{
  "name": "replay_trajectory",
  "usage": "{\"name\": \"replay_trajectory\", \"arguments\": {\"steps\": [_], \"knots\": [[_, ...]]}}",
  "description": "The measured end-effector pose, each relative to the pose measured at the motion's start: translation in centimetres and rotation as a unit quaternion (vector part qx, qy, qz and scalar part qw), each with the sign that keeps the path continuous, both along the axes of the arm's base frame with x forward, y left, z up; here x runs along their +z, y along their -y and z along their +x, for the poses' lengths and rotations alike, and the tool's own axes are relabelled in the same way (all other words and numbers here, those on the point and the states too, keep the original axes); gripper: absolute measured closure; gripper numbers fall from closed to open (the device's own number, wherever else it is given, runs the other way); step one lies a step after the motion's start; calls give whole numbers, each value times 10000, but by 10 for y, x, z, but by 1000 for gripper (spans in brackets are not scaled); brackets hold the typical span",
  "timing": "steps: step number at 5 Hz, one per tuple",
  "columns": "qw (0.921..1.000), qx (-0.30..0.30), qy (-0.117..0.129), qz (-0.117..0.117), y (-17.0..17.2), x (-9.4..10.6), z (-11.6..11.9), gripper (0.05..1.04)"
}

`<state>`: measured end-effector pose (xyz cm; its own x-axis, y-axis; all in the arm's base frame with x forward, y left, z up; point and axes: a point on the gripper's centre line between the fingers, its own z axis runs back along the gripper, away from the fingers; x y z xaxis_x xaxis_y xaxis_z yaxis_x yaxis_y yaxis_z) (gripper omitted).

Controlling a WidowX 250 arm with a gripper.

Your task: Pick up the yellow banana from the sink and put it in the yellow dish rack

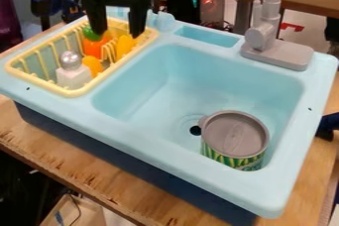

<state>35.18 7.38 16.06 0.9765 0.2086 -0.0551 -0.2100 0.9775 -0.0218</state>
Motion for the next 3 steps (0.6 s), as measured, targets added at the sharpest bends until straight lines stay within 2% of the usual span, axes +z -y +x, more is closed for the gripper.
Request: {"name": "replay_trajectory", "arguments": {"steps": [1, 2, 3], "knots": [[9977, -381, 352, 429, 20, 40, -19, 79], [9939, -861, 376, 577, 44, 52, -48, 79], [9903, -1263, 325, 478, 66, 54, -63, 79]]}}
